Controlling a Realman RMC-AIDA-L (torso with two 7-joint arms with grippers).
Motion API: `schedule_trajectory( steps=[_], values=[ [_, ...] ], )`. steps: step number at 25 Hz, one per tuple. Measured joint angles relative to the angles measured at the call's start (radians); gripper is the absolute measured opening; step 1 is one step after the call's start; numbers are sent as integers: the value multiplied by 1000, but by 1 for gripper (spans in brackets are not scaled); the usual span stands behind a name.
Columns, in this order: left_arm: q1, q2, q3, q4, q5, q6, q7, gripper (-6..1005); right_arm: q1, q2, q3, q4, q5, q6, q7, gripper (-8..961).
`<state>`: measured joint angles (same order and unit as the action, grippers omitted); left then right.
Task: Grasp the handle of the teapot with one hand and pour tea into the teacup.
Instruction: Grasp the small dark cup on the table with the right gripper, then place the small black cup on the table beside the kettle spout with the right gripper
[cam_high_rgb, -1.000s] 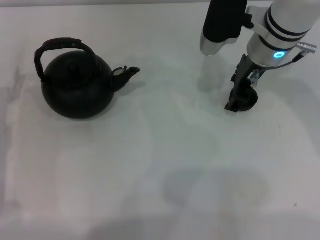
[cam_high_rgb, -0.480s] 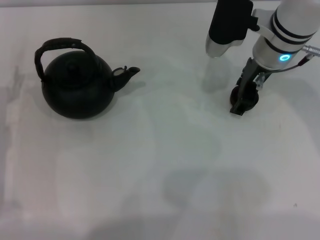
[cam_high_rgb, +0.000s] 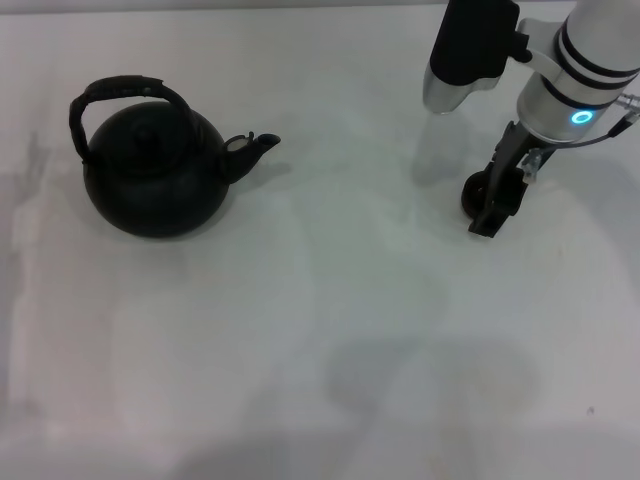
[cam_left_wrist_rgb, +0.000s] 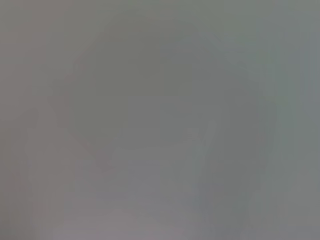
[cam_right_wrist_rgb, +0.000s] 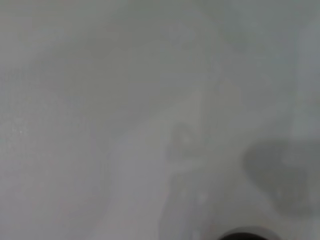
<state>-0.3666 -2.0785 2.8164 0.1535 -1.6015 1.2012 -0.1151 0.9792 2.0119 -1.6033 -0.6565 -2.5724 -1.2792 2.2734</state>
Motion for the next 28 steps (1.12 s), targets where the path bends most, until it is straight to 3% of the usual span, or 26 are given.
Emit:
schedule_trajectory(
  steps=[13, 18, 28],
  values=[
    [0, 0, 0, 0, 0, 12, 0, 877, 18, -1, 0, -20, -22, -18, 8, 752],
    [0, 0, 0, 0, 0, 12, 0, 878, 45, 11, -12, -37, -10, -20, 11, 728],
    [-2, 0, 0, 1, 0, 14, 0, 878, 126, 16, -256, -45, 208, 35, 12, 727]
  ],
)
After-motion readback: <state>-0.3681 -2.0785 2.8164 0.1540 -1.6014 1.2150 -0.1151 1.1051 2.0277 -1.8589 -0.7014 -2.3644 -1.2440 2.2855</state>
